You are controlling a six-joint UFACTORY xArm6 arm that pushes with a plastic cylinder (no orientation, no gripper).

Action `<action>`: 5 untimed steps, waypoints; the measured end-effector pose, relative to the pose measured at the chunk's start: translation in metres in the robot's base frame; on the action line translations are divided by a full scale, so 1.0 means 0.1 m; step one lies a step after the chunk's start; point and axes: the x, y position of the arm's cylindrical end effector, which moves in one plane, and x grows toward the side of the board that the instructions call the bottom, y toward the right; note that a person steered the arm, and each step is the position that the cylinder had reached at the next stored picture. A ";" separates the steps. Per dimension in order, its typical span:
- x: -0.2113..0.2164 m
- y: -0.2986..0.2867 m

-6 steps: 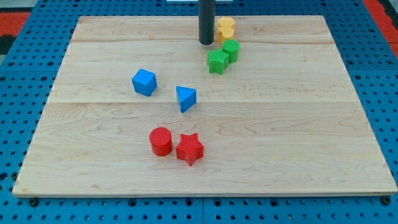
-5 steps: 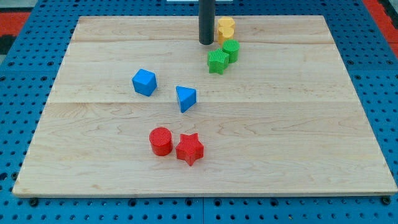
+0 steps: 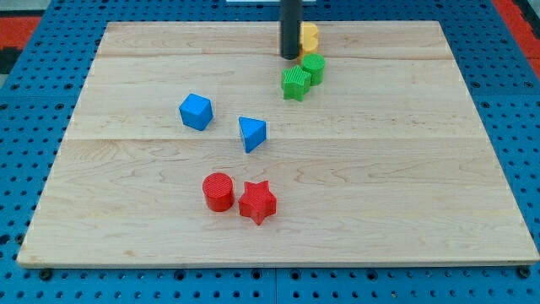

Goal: Move the yellow heart to the bottom right of the yellow hexagon

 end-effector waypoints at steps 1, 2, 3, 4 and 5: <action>0.20 0.19; 0.17 0.27; 0.18 0.53; -0.04 0.48; -0.11 0.73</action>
